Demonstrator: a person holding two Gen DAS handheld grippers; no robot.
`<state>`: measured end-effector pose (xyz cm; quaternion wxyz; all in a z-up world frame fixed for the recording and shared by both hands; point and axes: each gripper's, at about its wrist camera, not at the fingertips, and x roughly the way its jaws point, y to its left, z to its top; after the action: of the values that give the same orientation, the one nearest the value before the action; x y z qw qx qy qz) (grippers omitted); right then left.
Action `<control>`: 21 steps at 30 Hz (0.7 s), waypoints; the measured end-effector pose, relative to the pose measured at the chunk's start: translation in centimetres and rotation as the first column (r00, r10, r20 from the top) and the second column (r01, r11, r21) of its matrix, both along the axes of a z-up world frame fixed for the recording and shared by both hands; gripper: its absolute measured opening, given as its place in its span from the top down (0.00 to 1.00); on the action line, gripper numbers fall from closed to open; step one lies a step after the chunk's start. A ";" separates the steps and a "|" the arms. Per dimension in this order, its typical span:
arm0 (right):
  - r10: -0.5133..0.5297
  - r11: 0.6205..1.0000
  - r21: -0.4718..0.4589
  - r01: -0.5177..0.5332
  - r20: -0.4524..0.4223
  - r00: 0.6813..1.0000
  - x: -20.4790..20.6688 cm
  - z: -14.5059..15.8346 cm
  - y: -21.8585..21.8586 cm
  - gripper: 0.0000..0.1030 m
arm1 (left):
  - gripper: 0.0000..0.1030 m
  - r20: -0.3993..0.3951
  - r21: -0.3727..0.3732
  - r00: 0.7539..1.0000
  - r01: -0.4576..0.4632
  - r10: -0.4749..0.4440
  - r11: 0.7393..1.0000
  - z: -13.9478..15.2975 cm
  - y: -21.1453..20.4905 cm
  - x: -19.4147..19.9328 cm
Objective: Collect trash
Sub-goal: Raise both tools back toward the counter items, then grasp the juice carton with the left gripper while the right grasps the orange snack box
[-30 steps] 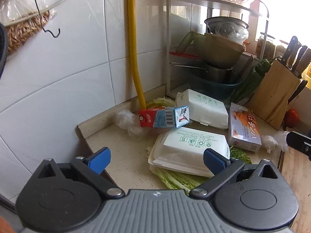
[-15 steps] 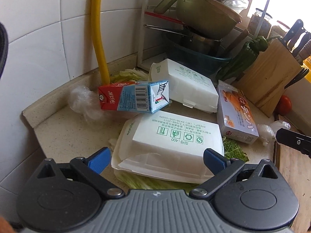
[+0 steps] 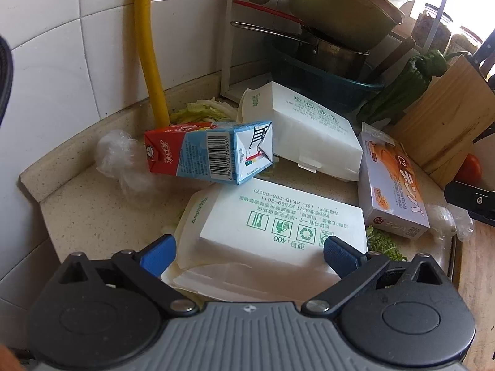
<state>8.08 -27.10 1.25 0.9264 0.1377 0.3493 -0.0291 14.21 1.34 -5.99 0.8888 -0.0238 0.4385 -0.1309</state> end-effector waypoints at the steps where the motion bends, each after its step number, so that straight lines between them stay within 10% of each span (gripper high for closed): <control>1: -0.004 1.000 0.005 0.004 -0.002 1.000 0.1 -0.2 -0.2 0.00 | 0.02 -0.002 0.000 1.000 0.001 -0.001 1.000 0.0 0.0 0.0; 21: -0.025 1.000 0.012 0.025 -0.030 0.999 2.1 -1.3 -2.5 0.00 | 0.01 -0.048 -0.066 0.999 0.020 -0.023 0.998 -0.9 0.1 0.9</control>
<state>10.14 -29.61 -0.09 0.9197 0.1475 0.3616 -0.0405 15.10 1.41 -6.87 0.8753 -0.0513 0.4555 -0.1541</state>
